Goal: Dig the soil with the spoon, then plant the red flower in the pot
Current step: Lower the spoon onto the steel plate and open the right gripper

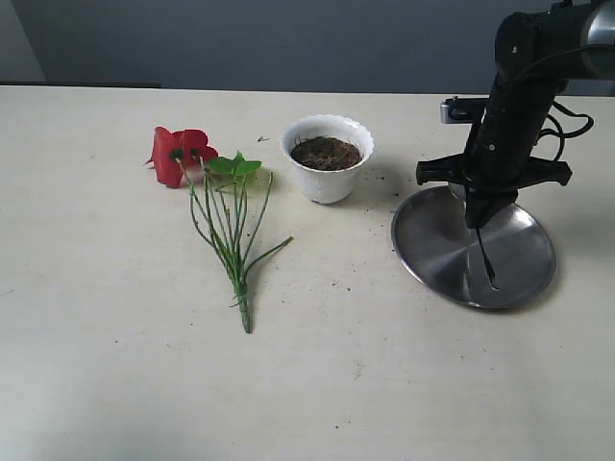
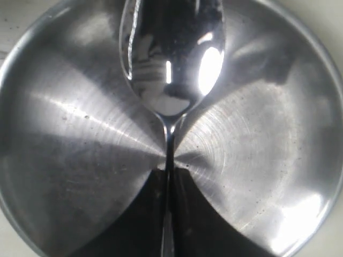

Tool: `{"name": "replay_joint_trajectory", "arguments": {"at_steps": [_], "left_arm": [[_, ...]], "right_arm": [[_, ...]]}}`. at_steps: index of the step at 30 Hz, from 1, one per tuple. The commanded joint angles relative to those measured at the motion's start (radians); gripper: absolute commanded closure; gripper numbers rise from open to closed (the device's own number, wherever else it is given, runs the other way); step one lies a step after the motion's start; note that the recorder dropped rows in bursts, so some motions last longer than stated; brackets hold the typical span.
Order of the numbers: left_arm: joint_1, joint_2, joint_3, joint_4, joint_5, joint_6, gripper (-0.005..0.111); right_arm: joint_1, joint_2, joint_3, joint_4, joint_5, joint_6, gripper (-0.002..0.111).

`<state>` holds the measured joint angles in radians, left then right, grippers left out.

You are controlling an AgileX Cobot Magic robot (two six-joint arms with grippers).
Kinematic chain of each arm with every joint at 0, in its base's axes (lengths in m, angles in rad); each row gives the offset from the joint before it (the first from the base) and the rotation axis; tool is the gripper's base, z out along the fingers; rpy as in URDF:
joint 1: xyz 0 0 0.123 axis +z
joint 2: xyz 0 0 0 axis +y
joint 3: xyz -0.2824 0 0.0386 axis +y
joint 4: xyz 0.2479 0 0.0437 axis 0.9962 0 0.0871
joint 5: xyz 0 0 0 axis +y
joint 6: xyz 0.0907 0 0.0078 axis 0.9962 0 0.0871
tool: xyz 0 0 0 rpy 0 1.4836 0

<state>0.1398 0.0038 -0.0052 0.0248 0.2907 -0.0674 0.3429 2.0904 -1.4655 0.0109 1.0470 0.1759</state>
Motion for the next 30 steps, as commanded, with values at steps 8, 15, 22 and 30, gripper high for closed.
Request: {"name": "replay_joint_trajectory", "arguments": {"at_steps": [8, 15, 22, 30], "left_arm": [[-0.002, -0.004, 0.005, 0.003, -0.006, -0.001, 0.106], [-0.002, -0.004, 0.005, 0.003, -0.006, -0.001, 0.106], [-0.002, -0.004, 0.005, 0.003, -0.006, -0.001, 0.106], [-0.002, -0.004, 0.005, 0.003, -0.006, -0.001, 0.106]], "right_arm": [[-0.006, -0.003, -0.007, -0.003, 0.008, -0.008, 0.109], [-0.006, 0.019, -0.005, -0.005, -0.013, 0.002, 0.109], [-0.006, 0.036, -0.003, -0.005, -0.035, 0.002, 0.109], [-0.006, 0.053, 0.007, -0.003, -0.026, 0.002, 0.109]]}}
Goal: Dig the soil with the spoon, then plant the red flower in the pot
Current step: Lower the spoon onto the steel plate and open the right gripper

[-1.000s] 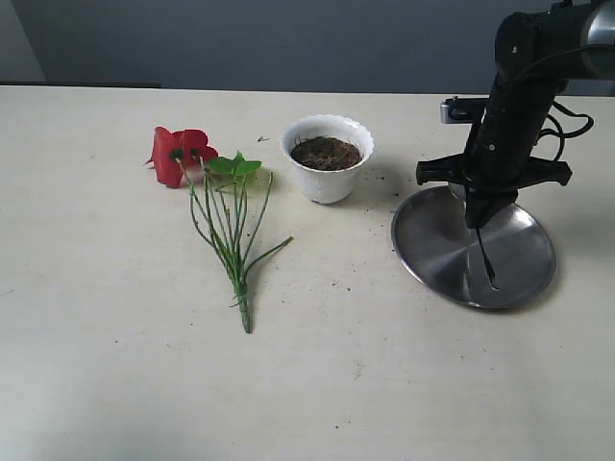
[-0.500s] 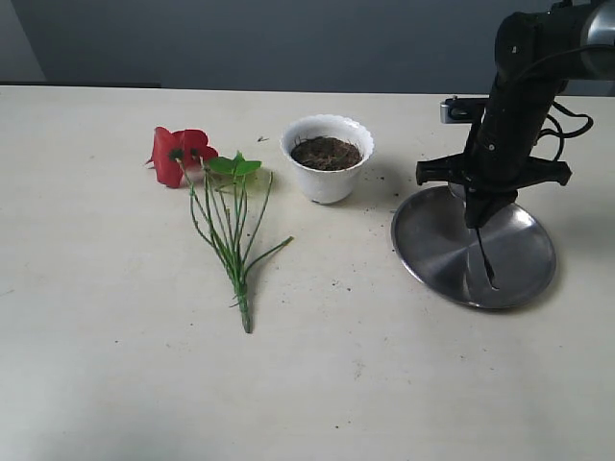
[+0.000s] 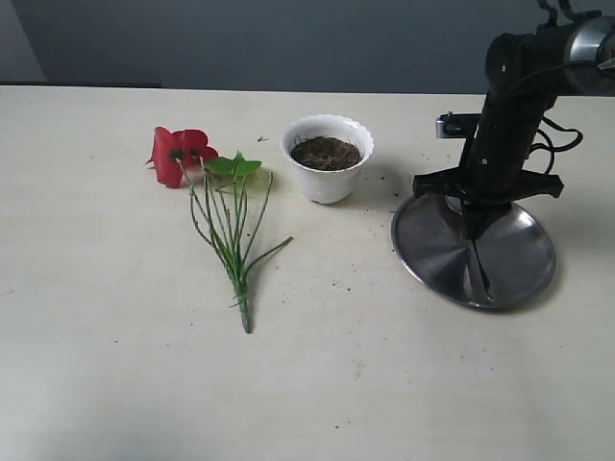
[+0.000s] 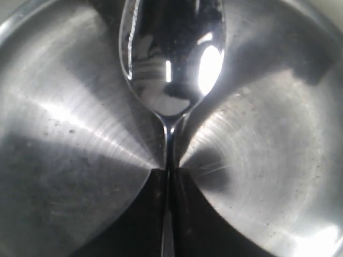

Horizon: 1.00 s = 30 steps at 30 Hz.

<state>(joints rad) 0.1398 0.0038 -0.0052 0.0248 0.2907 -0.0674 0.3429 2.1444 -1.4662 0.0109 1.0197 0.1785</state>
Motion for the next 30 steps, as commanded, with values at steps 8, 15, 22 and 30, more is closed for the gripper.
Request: {"name": "replay_joint_trajectory", "arguments": {"at_steps": [8, 15, 22, 30], "left_arm": [[-0.002, -0.004, 0.005, 0.003, -0.006, -0.001, 0.106], [-0.002, -0.004, 0.005, 0.003, -0.006, -0.001, 0.106], [-0.002, -0.004, 0.005, 0.003, -0.006, -0.001, 0.106], [-0.002, -0.004, 0.005, 0.003, -0.006, -0.001, 0.106]], "right_arm": [[-0.006, 0.004, 0.046, -0.026, -0.021, 0.0, 0.109], [-0.006, 0.004, 0.058, -0.026, -0.084, 0.0, 0.109], [-0.006, 0.004, 0.058, -0.025, -0.089, 0.0, 0.109], [-0.006, 0.004, 0.058, -0.025, -0.089, 0.0, 0.109]]}}
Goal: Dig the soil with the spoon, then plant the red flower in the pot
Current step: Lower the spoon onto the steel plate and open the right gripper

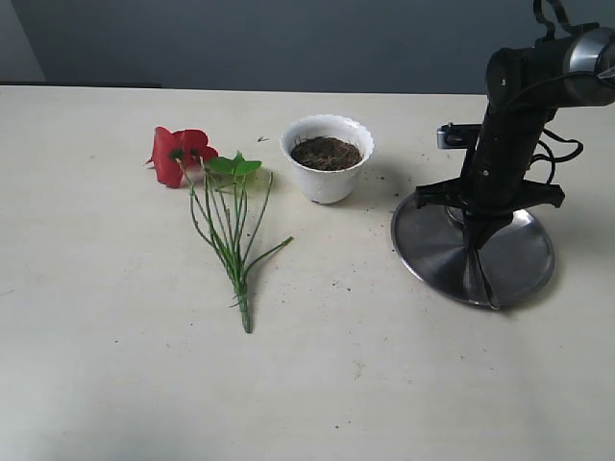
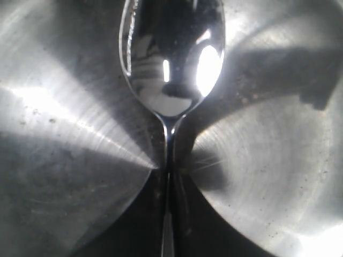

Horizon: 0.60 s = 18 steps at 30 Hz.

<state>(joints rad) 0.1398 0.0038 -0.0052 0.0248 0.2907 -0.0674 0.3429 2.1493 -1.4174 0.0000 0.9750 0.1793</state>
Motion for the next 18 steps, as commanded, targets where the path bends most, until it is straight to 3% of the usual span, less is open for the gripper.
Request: {"name": "replay_joint_trajectory", "arguments": {"at_steps": [1, 5, 11, 18], "left_arm": [[-0.002, -0.004, 0.005, 0.003, -0.006, -0.001, 0.106], [-0.002, -0.004, 0.005, 0.003, -0.006, -0.001, 0.106], [-0.002, -0.004, 0.005, 0.003, -0.006, -0.001, 0.106], [-0.002, -0.004, 0.005, 0.003, -0.006, -0.001, 0.106]], "right_arm": [[-0.006, -0.001, 0.009, -0.014, -0.044, -0.001, 0.109], [-0.006, -0.001, 0.009, -0.014, -0.049, -0.001, 0.105], [-0.006, -0.001, 0.009, -0.014, -0.051, -0.001, 0.079], [-0.006, -0.01, 0.007, -0.014, -0.049, -0.004, 0.078]]}}
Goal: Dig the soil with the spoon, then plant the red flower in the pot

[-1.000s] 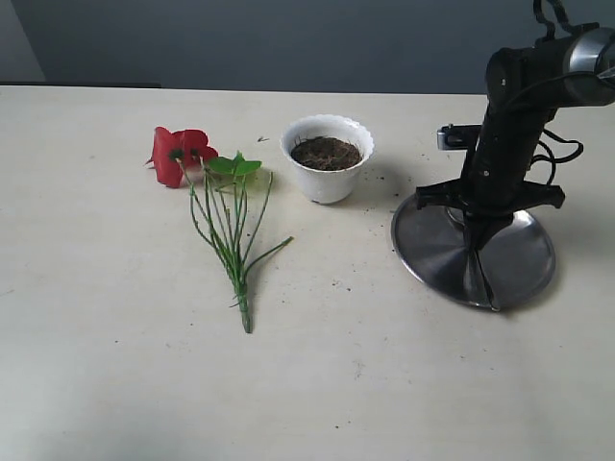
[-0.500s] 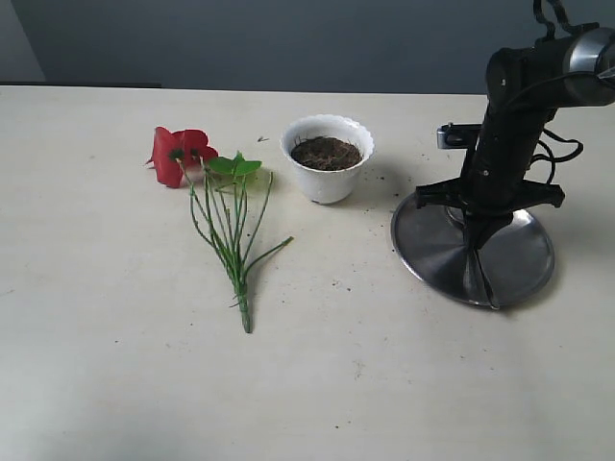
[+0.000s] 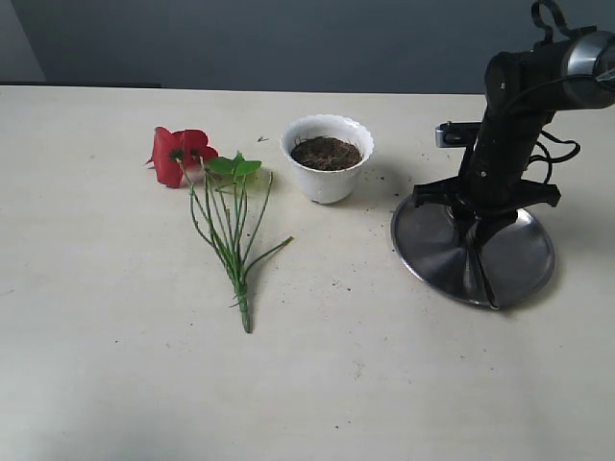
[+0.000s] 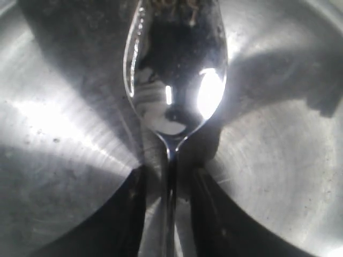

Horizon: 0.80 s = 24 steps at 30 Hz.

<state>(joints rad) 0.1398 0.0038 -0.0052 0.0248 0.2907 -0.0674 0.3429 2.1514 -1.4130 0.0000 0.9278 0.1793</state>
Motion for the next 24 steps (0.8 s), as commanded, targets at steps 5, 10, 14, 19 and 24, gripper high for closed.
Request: {"name": "replay_joint_trajectory", "arguments": {"at_steps": [5, 10, 14, 19, 24], "left_arm": [[-0.002, -0.004, 0.005, 0.003, -0.006, -0.001, 0.106], [-0.002, -0.004, 0.005, 0.003, -0.006, -0.001, 0.106], [-0.002, -0.004, 0.005, 0.003, -0.006, -0.001, 0.106], [-0.002, -0.004, 0.005, 0.003, -0.006, -0.001, 0.106], [-0.002, -0.004, 0.005, 0.003, -0.006, -0.001, 0.106]], "right_arm": [[-0.006, -0.047, 0.002, -0.016, 0.019, -0.004, 0.078], [-0.006, -0.117, 0.002, -0.016, 0.027, -0.011, 0.08], [-0.006, -0.195, 0.002, -0.016, -0.014, -0.011, 0.101], [-0.004, -0.314, 0.002, -0.014, -0.066, -0.03, 0.109], [-0.004, -0.43, 0.002, -0.014, -0.081, -0.034, 0.109]]}}
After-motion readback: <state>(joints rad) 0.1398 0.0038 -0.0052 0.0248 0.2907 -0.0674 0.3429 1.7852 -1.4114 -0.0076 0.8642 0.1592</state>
